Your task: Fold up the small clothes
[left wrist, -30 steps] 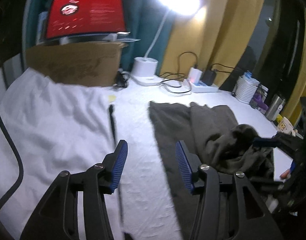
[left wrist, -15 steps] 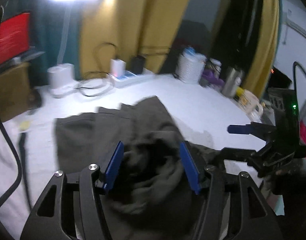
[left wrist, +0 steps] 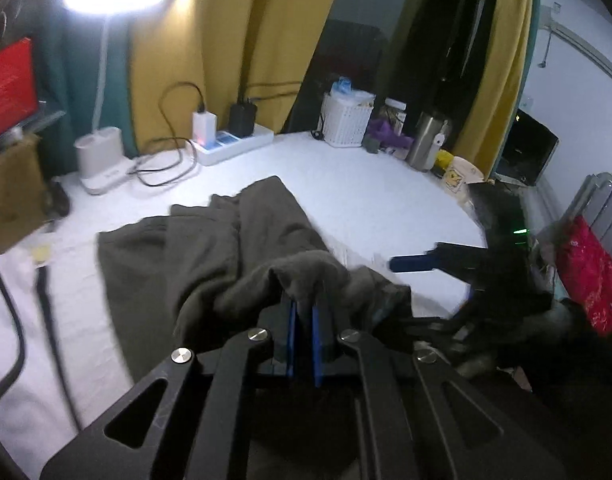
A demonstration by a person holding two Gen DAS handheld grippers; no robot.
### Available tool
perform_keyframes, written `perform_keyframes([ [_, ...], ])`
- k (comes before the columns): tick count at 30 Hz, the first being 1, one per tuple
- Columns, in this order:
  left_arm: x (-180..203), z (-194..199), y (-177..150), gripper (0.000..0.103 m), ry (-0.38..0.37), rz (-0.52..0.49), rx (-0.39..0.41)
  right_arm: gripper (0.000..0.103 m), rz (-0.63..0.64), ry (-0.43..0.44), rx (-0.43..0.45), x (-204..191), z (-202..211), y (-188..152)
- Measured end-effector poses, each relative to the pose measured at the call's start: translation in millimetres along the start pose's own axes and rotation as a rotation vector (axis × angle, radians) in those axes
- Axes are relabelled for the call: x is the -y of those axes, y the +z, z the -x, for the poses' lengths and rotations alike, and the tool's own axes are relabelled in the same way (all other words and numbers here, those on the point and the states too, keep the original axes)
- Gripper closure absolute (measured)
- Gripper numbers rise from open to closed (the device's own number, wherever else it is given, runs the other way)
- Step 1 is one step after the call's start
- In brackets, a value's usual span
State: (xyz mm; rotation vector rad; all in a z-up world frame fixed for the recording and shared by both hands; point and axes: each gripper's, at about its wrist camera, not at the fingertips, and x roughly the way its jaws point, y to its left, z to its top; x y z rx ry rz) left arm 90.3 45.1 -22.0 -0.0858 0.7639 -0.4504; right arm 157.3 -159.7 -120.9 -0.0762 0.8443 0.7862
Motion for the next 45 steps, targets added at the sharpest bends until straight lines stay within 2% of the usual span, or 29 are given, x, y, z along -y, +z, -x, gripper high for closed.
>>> perform_keyframes([
  [3,-4.2,20.4,-18.7,0.098,0.037,0.026,-0.006,0.001,0.032,0.006,-0.026,-12.4,-11.6,-6.9],
  [5,-7.5,22.7,-29.8,0.099,0.051,0.049,-0.017,0.001,0.07,-0.023,-0.032,-23.4,-19.2,-11.3],
  [6,-9.5,23.9,-35.6,0.099,0.053,0.065,-0.022,0.001,0.09,-0.048,-0.03,-27.1,-22.1,-13.0],
  [9,-14.2,35.0,-51.3,0.099,0.051,0.102,-0.015,0.001,0.145,-0.195,-0.027,-35.6,-30.0,-17.9],
  [14,-24.5,46.1,-79.7,0.099,0.067,0.152,-0.038,0.001,0.173,-0.187,-0.041,-43.3,-15.4,-26.5],
  [19,-40.1,25.2,-117.1,0.099,0.092,0.22,-0.132,0.001,0.15,-0.22,-0.114,-35.9,-20.0,-51.2],
  [21,-41.7,22.5,-123.4,0.099,0.088,0.244,-0.144,0.001,0.129,-0.223,-0.125,-30.2,-17.2,-58.3],
  [24,-42.2,25.5,-121.2,0.096,0.083,0.261,-0.15,0.001,0.112,-0.242,-0.147,-20.7,-6.5,-66.8],
  [27,-40.8,39.4,-110.9,0.091,0.099,0.242,-0.119,0.001,0.111,-0.24,-0.173,-11.8,9.9,-73.7],
  [29,-40.9,51.1,-106.8,0.07,0.127,0.222,-0.086,0.001,0.109,-0.243,-0.163,-6.3,24.2,-72.6],
  [31,-42.3,62.3,-98.7,0.065,0.152,0.207,-0.047,0.001,0.09,-0.242,-0.124,-2.6,38.5,-66.1],
  [34,-45.2,69.3,-85.8,0.061,0.181,0.186,-0.004,0.001,0.063,-0.238,-0.027,-1.5,54.5,-47.2],
  [37,-45.6,56.7,-69.2,0.06,0.218,0.139,-0.005,0.001,0.036,-0.209,0.046,-1.6,52.6,-28.1],
  [42,-47.4,20.3,-41.5,0.06,0.223,0.093,-0.016,0.001,0.025,-0.201,0.058,-2.4,15.0,-8.6],
  [45,-46.0,-6.0,-25.8,0.06,0.257,0.03,-0.042,0.001,0.029,-0.185,0.044,0.7,-1.6,-2.9],
])
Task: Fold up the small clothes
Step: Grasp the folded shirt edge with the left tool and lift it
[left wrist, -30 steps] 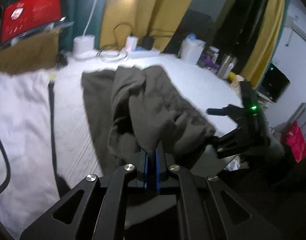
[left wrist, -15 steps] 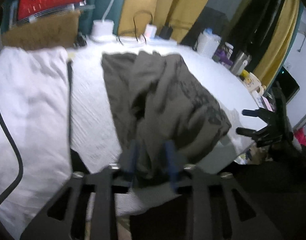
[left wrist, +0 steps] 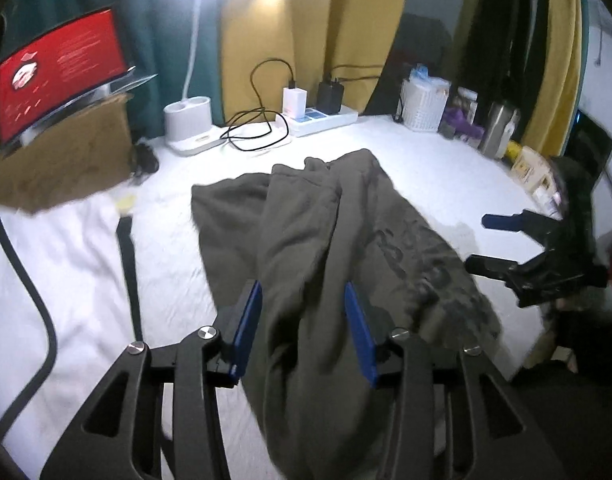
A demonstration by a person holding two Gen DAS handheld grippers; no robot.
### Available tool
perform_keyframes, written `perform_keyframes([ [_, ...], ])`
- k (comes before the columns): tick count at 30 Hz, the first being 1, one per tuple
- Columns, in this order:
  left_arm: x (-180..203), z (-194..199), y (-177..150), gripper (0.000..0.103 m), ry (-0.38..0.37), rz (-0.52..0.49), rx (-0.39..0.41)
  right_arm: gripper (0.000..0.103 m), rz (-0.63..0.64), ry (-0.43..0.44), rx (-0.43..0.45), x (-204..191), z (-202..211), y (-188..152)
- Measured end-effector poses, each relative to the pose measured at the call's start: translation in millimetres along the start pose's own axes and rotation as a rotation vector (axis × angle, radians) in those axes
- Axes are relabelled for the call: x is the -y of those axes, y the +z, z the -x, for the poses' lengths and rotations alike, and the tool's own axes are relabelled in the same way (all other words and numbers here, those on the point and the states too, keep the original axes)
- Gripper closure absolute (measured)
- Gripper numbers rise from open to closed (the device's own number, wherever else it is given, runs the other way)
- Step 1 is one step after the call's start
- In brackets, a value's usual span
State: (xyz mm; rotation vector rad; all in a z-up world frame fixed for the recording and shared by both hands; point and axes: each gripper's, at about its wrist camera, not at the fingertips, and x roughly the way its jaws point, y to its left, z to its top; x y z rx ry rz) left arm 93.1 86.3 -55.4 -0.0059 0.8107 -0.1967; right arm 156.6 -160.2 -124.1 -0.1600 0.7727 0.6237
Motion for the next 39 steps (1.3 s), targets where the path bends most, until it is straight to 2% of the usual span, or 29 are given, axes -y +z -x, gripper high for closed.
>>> perform_keyframes([
  [8,21.0,-48.7,32.9,0.06,0.004,-0.121,-0.051,0.001,-0.048,0.008,-0.003,26.4,-17.4,14.3],
  [15,32.8,-93.5,44.1,0.06,0.008,-0.157,-0.141,0.001,-0.08,0.002,0.004,49.3,-23.2,22.3],
  [25,43.1,-119.7,45.2,0.06,0.041,-0.193,-0.232,0.001,-0.133,0.04,0.006,71.6,-34.9,21.6],
  [31,45.5,-125.6,46.6,0.061,0.047,-0.22,-0.241,0.001,-0.139,0.068,0.003,75.2,-40.3,23.0],
  [33,46.6,-125.8,47.4,0.076,0.033,-0.226,-0.241,0.001,-0.141,0.076,0.003,76.0,-42.1,23.3],
  [34,46.2,-125.6,48.5,0.09,0.017,-0.218,-0.244,0.001,-0.142,0.079,0.002,76.3,-43.0,23.7],
  [35,45.2,-124.3,50.4,0.096,0.014,-0.209,-0.238,0.001,-0.143,0.082,0.001,76.9,-44.2,23.8],
  [39,33.5,-111.2,60.9,0.101,0.008,-0.147,-0.194,0.001,-0.152,0.085,-0.003,79.9,-46.9,23.3],
])
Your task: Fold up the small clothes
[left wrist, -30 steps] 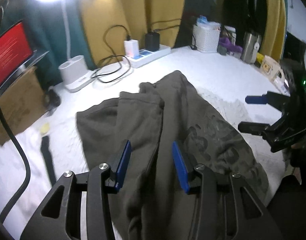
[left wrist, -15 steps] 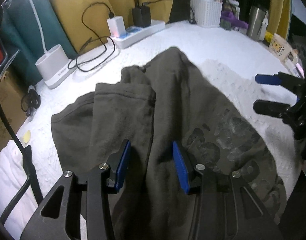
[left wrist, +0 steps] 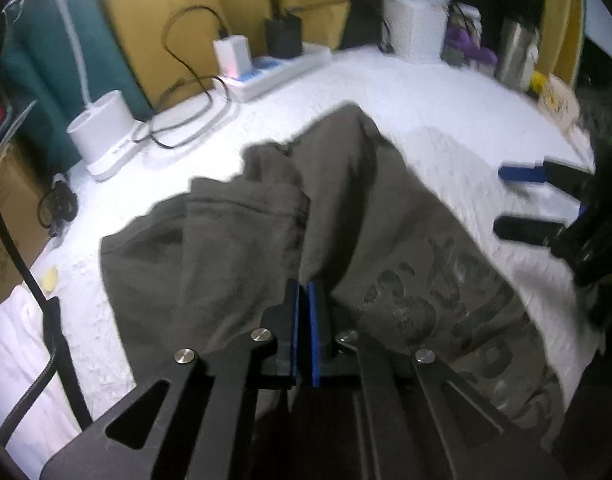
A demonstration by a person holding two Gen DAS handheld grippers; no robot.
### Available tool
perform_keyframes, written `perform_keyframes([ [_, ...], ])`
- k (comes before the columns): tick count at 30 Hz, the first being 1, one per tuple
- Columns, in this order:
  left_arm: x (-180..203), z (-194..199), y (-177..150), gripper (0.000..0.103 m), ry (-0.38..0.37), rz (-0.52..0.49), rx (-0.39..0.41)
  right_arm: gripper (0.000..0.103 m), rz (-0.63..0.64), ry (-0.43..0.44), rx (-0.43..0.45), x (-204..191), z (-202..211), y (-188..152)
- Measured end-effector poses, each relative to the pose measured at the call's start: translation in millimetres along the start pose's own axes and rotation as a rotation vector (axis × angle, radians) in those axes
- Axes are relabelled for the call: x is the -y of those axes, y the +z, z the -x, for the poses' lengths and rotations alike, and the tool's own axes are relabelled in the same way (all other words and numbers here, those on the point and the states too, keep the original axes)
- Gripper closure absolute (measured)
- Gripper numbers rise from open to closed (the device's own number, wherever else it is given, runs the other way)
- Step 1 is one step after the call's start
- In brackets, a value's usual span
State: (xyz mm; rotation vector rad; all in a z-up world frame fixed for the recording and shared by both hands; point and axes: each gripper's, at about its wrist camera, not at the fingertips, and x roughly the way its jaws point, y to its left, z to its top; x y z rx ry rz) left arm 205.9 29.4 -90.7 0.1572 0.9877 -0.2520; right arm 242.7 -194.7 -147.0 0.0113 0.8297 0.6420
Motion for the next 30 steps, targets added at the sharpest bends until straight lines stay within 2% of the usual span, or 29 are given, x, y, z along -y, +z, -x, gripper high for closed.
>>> perform_keyframes([
  [4,-20.2,12.2,2.8,0.102,0.01,0.048,0.023,0.001,-0.009,0.001,-0.006,2.5,-2.8,1.2],
  [6,-34.4,16.1,2.6,0.102,0.039,0.076,0.035,0.001,-0.005,0.0,-0.009,2.0,-4.4,2.5],
  [15,-89.7,5.1,1.4,0.103,0.129,0.167,0.081,0.001,0.035,-0.015,-0.02,-10.5,-12.0,13.5],
  [22,-113.3,6.9,-4.0,0.102,0.133,0.237,0.126,0.001,0.064,-0.048,-0.031,-20.1,-24.8,30.1],
  [24,-115.5,8.4,-5.6,0.102,0.109,0.263,0.124,0.001,0.071,-0.055,-0.03,-23.2,-27.4,34.9],
  [25,-109.9,10.7,-5.4,0.099,0.081,0.249,0.132,0.001,0.074,-0.059,-0.03,-24.9,-28.8,37.3],
  [27,-88.1,13.4,-4.1,0.075,0.039,0.16,0.137,0.001,0.082,-0.067,-0.031,-27.7,-31.8,40.7],
  [28,-75.9,13.8,-4.1,0.057,0.028,0.117,0.133,0.001,0.083,-0.07,-0.032,-28.8,-33.2,42.2],
  [30,-53.1,12.9,-6.9,0.056,-0.004,0.049,0.113,0.001,0.086,-0.076,-0.035,-31.0,-35.0,43.9],
])
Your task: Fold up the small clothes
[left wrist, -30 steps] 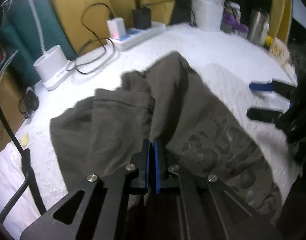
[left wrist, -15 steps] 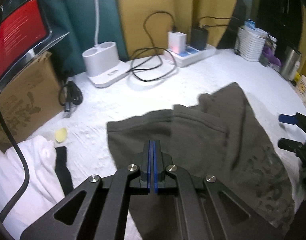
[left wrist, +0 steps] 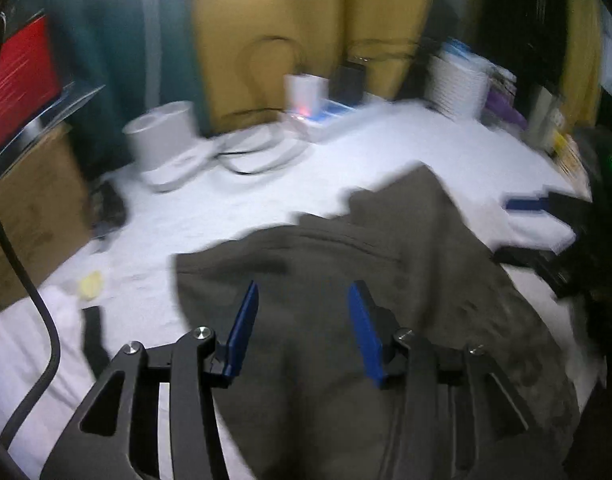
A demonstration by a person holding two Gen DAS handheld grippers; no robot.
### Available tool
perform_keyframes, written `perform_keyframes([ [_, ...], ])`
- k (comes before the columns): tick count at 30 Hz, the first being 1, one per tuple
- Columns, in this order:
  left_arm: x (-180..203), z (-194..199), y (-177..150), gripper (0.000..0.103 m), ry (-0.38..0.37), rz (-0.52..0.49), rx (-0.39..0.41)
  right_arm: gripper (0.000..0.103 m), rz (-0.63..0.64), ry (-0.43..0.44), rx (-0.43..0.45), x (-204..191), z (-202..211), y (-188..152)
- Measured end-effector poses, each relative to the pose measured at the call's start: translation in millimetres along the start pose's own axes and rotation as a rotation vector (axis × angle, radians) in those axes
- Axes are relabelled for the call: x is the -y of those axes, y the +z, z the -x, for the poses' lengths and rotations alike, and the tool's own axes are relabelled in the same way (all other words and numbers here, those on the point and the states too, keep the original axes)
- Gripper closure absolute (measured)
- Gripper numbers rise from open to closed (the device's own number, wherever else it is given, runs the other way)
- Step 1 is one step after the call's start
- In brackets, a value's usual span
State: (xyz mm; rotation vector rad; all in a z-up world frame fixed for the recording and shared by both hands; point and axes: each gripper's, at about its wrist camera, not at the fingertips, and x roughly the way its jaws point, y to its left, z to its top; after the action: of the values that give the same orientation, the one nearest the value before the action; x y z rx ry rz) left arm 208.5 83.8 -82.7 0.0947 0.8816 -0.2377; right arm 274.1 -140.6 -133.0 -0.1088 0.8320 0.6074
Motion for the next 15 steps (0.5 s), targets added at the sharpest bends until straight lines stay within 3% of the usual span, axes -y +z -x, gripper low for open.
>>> perform_keyframes([
  [6,25.8,6.2,-18.8,0.056,-0.022,-0.098,-0.068,0.001,-0.001,-0.008,-0.013,-2.2,0.9,-4.5],
  [15,21.9,20.5,-57.2,0.056,0.03,-0.086,-0.134,0.001,-0.01,0.002,-0.022,-5.4,9.1,-22.5],
])
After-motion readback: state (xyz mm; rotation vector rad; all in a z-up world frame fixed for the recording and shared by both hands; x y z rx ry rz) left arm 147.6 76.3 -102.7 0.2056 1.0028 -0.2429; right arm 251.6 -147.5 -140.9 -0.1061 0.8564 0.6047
